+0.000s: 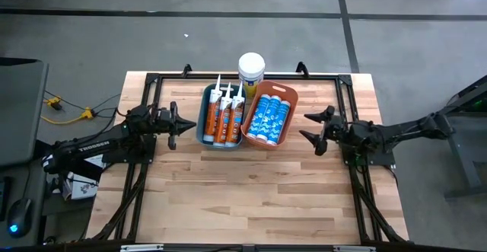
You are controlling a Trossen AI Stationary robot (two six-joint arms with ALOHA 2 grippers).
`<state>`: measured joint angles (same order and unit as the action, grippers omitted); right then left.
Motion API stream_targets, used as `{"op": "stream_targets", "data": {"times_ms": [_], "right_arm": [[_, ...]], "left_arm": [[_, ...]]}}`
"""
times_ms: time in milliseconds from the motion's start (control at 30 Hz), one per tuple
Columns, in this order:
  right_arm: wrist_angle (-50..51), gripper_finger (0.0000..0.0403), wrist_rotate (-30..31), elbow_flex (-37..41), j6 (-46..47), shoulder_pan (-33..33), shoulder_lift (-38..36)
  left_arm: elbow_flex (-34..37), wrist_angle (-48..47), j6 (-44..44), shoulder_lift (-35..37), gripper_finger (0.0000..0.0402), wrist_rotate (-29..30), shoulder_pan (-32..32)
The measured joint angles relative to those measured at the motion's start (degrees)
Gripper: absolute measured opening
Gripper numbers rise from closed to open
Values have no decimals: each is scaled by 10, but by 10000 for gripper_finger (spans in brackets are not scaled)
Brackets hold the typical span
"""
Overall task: Pick & place silicon tubes, Sealant and Lysol wipes
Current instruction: Return to Home Position
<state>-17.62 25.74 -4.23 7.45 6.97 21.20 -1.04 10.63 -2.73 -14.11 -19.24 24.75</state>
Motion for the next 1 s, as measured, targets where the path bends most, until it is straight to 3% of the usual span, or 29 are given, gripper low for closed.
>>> {"op": "stream_targets", "data": {"times_ms": [333, 900, 1000], "right_arm": [[-44, 330, 0, 0, -2, -8, 51], [-128, 330, 19, 36, -43, -30, 32], [-137, 330, 1, 36, -53, -30, 17]], "left_arm": [[2, 0, 1, 0, 0, -13, 0], [3, 25, 25, 0, 0, -25, 0], [3, 25, 26, 0, 0, -26, 0]]}}
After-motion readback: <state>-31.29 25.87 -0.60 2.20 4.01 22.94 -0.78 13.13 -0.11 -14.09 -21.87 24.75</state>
